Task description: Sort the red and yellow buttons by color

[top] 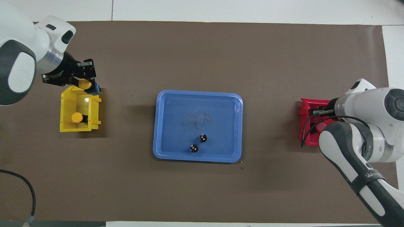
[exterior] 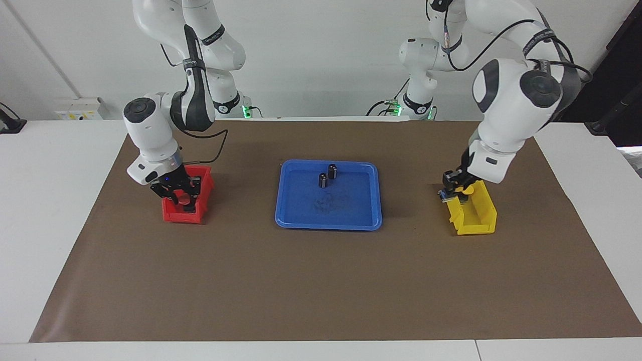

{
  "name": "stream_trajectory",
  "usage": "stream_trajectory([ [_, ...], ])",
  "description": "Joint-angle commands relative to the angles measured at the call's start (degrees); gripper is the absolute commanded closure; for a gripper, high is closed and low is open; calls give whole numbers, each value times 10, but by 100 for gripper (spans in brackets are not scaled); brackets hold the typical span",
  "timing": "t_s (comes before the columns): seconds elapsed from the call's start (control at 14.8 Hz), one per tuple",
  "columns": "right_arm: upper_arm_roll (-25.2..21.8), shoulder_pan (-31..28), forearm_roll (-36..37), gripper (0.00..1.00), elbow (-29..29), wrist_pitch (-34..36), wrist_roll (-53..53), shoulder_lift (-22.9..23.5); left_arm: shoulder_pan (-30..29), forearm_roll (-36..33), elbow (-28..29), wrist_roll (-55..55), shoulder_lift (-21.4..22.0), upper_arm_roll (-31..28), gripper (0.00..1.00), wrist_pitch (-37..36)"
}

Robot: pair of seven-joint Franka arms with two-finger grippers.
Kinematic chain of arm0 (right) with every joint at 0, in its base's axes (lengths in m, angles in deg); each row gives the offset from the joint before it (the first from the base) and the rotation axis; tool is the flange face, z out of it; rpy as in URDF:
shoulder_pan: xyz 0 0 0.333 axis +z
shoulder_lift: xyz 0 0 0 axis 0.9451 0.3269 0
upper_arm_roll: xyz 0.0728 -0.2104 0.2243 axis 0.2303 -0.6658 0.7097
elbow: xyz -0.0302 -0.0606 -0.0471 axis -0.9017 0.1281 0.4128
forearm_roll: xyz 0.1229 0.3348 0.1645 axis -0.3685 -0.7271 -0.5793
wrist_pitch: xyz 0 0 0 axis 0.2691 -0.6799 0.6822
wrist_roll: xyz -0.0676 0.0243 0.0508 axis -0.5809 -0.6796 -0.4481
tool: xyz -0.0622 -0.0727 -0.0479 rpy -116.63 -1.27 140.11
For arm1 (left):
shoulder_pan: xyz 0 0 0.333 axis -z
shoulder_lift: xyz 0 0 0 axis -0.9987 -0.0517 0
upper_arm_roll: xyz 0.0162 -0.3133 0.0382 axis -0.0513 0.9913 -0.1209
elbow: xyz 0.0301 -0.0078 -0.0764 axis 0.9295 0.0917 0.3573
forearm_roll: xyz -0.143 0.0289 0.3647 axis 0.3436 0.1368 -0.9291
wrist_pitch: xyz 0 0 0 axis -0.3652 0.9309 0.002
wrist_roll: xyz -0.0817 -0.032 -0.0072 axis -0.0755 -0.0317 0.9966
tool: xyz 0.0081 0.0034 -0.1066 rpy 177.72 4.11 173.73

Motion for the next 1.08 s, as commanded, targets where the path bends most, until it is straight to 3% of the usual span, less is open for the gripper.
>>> stream_trajectory([
  [0.0,5,-6,-13,46,35,41,-23,6,-51,3,18,-128,2,5,98,16],
  [0.41,7,-5,-13,42,126,169,-18,-4,-64,3,152,-166,38,5,98,137],
  [0.61,7,-8,-15,1,199,273,-3,-26,-79,3,194,-166,49,5,98,171],
  [0.88,6,-9,-15,0,338,431,11,-39,-79,3,241,-169,40,5,98,240],
  [1.02,6,-12,-15,1,384,473,26,-36,-78,3,249,-168,36,5,97,256],
])
